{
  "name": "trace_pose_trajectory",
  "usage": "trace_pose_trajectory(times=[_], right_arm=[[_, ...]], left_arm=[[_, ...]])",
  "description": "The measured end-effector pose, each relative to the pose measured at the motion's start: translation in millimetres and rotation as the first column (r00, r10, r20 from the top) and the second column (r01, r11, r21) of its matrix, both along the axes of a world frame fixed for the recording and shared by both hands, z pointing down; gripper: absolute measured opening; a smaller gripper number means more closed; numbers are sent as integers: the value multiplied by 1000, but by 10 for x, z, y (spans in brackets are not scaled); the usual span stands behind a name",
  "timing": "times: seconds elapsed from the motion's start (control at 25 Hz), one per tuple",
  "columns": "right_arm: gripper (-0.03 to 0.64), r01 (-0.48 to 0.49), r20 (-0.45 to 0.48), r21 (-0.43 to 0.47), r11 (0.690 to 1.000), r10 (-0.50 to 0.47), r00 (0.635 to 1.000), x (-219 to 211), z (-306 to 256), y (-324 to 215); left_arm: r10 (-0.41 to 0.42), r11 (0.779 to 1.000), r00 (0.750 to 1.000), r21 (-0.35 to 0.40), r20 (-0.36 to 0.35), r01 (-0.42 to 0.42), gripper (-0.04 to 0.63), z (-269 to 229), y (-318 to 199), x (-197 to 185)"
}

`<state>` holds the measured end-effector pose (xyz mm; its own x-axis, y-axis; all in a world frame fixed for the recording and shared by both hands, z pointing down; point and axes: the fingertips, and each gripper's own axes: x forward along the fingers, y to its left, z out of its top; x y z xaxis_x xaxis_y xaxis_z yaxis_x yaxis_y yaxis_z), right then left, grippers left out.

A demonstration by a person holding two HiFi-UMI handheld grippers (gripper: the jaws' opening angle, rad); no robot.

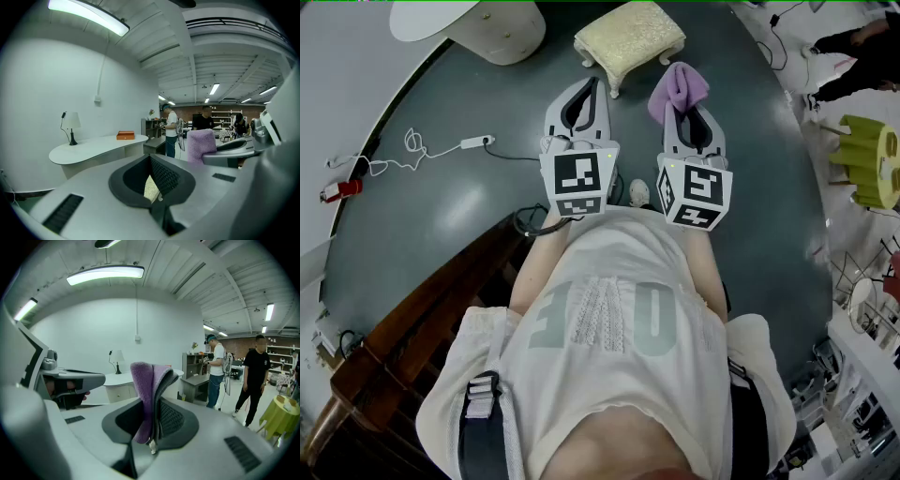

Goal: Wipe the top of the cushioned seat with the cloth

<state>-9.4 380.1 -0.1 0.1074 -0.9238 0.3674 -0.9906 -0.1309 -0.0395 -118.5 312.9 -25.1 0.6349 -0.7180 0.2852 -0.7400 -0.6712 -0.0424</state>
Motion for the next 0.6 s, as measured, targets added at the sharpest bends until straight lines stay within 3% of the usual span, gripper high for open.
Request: trace_pose_trajectory(times=[0.32,0.6], right_arm=[[87,14,0,0,1000,-14,1000,-23,-6,82],[87,-21,20,29,999,21,1000,-106,-52,-58]], left_arm=[[16,999,1000,40,-24,-15,6,-99,153,7],[18,999,999,44,-45,-16,6,-120,-37,-179]])
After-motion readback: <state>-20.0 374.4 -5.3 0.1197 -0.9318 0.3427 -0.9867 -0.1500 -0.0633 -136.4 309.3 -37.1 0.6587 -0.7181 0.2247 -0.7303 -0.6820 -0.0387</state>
